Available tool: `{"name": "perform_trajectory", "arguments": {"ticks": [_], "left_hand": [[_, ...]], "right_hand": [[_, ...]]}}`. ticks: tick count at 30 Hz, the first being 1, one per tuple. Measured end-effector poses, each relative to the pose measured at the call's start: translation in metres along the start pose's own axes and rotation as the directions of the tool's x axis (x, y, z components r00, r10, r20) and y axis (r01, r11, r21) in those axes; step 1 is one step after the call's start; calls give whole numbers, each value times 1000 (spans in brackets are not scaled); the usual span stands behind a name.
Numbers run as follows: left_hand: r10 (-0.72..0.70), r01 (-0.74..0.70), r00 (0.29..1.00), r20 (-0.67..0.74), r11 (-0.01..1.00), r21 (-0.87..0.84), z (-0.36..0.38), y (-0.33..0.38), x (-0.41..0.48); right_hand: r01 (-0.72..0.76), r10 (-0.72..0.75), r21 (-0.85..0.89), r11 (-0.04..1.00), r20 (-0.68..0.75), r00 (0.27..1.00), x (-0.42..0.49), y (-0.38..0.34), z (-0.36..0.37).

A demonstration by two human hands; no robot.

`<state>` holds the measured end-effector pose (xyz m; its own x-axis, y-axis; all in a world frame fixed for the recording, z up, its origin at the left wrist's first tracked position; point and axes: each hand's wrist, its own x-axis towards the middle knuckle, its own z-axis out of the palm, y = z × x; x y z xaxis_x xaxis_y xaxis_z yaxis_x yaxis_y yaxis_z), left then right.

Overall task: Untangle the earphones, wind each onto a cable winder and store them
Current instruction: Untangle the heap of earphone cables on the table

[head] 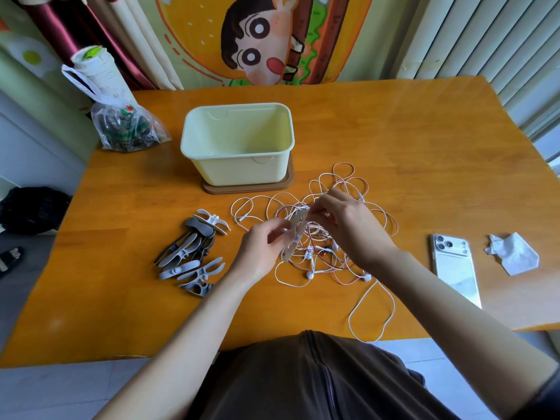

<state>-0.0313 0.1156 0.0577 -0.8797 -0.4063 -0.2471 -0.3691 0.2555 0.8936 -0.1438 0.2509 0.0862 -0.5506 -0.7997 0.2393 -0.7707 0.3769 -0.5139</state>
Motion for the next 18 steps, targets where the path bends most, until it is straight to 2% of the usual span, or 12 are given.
{"name": "perform_trajectory", "arguments": {"ticks": [2, 5, 13, 15, 18], "left_hand": [[10, -11, 998, 59, 1000, 15, -1, 2, -1], [45, -39, 993, 112, 998, -54, -5, 3, -2], [120, -88, 981, 151, 975, -203, -10, 10, -4], [143, -102, 983, 112, 945, -311, -9, 16, -6], [116, -113, 993, -20, 899, -422, -8, 21, -4]], "right_hand": [[1, -1, -7, 1000, -49, 999, 6, 3, -7], [-33, 39, 72, 997, -87, 995, 13, 7, -12], [-155, 187, 206, 966, -143, 972, 14, 8, -4], [-222, 259, 254, 941, -122, 958, 12, 6, 0], [-300, 340, 353, 886, -56, 939, 4, 2, 13]]}}
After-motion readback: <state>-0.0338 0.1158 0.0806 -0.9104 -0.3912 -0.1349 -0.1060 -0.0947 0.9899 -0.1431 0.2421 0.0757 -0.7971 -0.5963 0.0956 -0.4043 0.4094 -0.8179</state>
